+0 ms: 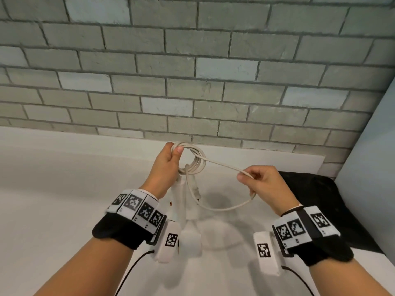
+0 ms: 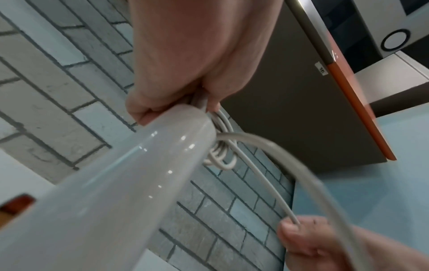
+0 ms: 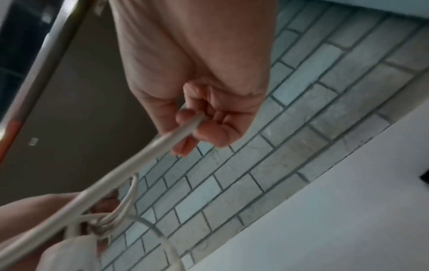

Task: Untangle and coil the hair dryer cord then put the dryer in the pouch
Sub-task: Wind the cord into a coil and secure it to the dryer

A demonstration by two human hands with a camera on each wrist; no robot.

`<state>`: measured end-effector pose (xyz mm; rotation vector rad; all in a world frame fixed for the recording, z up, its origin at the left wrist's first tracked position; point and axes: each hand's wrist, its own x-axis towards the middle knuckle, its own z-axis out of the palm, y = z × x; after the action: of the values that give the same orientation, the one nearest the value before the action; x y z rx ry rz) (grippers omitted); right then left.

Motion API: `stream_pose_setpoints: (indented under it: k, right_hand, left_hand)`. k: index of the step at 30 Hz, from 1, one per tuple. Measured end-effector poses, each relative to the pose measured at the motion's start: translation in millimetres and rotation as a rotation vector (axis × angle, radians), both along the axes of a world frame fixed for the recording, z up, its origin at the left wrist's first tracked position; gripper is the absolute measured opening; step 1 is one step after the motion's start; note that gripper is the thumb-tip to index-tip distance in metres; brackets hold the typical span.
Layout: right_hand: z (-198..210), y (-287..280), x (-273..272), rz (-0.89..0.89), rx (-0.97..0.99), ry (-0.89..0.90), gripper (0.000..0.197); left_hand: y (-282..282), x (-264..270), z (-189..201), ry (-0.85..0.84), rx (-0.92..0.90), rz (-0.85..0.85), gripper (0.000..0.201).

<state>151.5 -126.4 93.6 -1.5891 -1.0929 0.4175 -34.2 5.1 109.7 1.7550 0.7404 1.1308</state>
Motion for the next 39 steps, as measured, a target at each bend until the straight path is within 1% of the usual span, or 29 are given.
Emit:
stream_pose_setpoints:
  k: [1, 2, 4, 5, 6, 7, 8, 10, 11, 12, 15, 16, 17, 19, 21, 23, 26, 27, 29, 30, 31, 32, 33, 34, 37, 39]
  right_hand:
    - [-3, -1, 4, -0.033, 0.013, 0.099, 0.018]
    - [-5, -1, 6, -0.029, 0.036, 0.266, 0.018]
    - [-7, -4, 6, 0.061, 0.081, 0.606, 0.019]
    - [-6, -6, 5, 0.108, 0.085, 0.698, 0.018]
    - [-5, -8, 4, 0.145, 0.081, 0.726, 0.017]
    - [-4, -10, 5, 0.167, 0.070, 0.687, 0.016]
    - [-4, -12, 6, 0.165, 0.051, 0.595, 0.016]
    - [-5, -17, 10, 0.120, 0.010, 0.349, 0.015]
    - [-7, -18, 13, 0.093, 0.010, 0.277, 0.016]
    - [-9, -19, 16, 0.083, 0.023, 0.268, 0.018]
    - [-15, -23, 23, 0.131, 0.081, 0.470, 0.019]
    - [-17, -24, 24, 0.120, 0.080, 0.489, 0.019]
    - [-19, -25, 25, 0.094, 0.066, 0.454, 0.017]
    - [-23, -24, 27, 0.013, 0.033, 0.258, 0.014]
    - [-26, -23, 30, -0.066, 0.020, 0.025, 0.014]
    - [-31, -21, 36, -0.120, -0.029, -0.135, 0.019]
    - [-38, -14, 38, -0.166, -0.180, -0.346, 0.012]
    - [-38, -11, 35, -0.160, -0.203, -0.440, 0.015]
    - [-33, -4, 18, -0.085, -0.157, -0.590, 0.037]
    - [-28, 1, 6, -0.005, -0.096, -0.618, 0.045]
    - [-24, 6, -7, 0.084, -0.033, -0.596, 0.048]
    - [-19, 11, -22, 0.157, 0.015, -0.543, 0.046]
    - [-16, 17, -34, 0.193, 0.051, -0.497, 0.042]
    - [-14, 22, -43, 0.195, 0.099, -0.472, 0.039]
    - [-18, 30, -45, 0.098, 0.278, -0.456, 0.029]
    - [-20, 32, -38, 0.031, 0.294, -0.471, 0.027]
  left_hand:
    - [2, 0, -1, 0.003, -0.005, 0.013, 0.026]
    - [3, 0, -2, 0.008, -0.007, 0.021, 0.026]
    - [5, 1, -2, 0.019, 0.001, 0.028, 0.026]
    - [6, 1, -2, 0.022, 0.001, 0.035, 0.025]
    - [7, 1, -2, 0.022, -0.007, 0.048, 0.024]
    - [8, 0, -2, 0.018, -0.023, 0.058, 0.023]
    - [10, -1, -1, 0.016, -0.039, 0.066, 0.022]
    - [14, -2, -1, 0.030, -0.044, 0.076, 0.022]
    - [16, -3, -1, 0.033, -0.046, 0.083, 0.022]
    - [17, -4, -1, 0.033, -0.054, 0.096, 0.023]
    - [24, -5, -2, 0.072, -0.092, 0.154, 0.034]
    - [27, -5, -3, 0.085, -0.107, 0.158, 0.035]
    - [26, -5, -2, 0.095, -0.120, 0.159, 0.035]
    - [27, -5, -2, 0.097, -0.135, 0.144, 0.032]
    - [25, -5, -2, 0.023, -0.158, 0.088, 0.024]
    - [23, -4, -1, -0.023, -0.164, 0.063, 0.022]
    - [16, -2, -1, -0.028, -0.109, 0.049, 0.025]
    - [12, -1, -1, -0.034, -0.090, 0.043, 0.026]
    - [6, 3, -1, -0.039, -0.054, 0.036, 0.026]
    - [3, 5, -2, -0.038, -0.037, 0.033, 0.025]
    - [0, 6, -1, -0.032, -0.022, 0.034, 0.025]
    - [-1, 7, -1, -0.022, -0.014, 0.038, 0.024]
    - [-3, 7, -1, -0.018, -0.014, 0.043, 0.024]
    - [-3, 6, -2, -0.022, -0.021, 0.044, 0.024]
    - [-7, 0, -1, -0.058, -0.076, -0.009, 0.028]
    - [-10, -4, -2, -0.062, -0.094, -0.062, 0.029]
